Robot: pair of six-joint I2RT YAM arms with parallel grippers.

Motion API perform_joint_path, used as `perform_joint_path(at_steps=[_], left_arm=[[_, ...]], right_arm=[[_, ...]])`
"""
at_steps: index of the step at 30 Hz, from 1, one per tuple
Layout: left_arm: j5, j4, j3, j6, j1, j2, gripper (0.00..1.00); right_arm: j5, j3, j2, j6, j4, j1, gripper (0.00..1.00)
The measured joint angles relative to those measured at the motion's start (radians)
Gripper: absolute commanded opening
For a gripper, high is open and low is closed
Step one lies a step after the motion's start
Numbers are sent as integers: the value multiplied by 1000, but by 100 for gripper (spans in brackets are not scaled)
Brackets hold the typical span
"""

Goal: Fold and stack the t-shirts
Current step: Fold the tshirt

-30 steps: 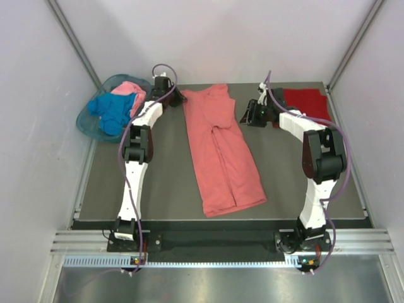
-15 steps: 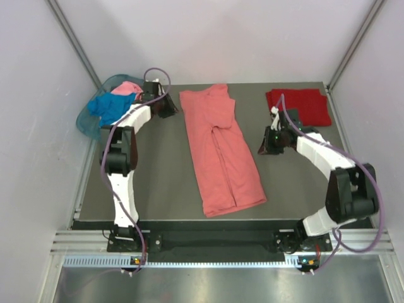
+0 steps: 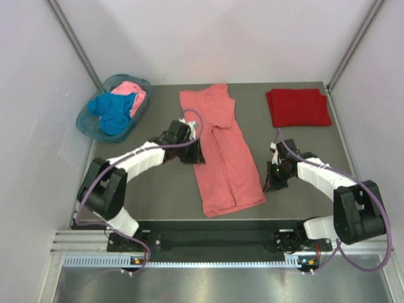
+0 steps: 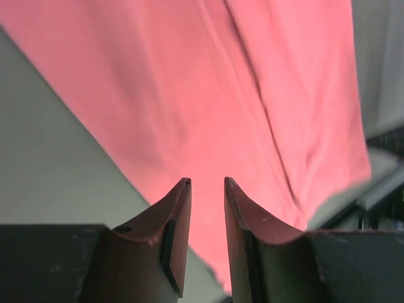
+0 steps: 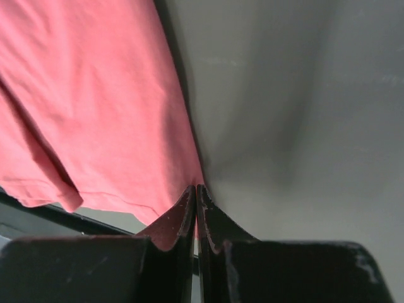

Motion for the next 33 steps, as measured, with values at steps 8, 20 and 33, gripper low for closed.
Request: perform_joint_path(at_steps=[8, 20, 33], left_arm=[[71, 45, -322, -85, -134, -288, 37], [92, 74, -590, -230, -163, -481, 39], [76, 158, -698, -352, -188, -524, 39]], right_arm=[[74, -45, -1, 37, -1, 38, 6], [77, -44, -167, 116, 0, 46, 37], [90, -70, -119, 124, -1, 47, 27]])
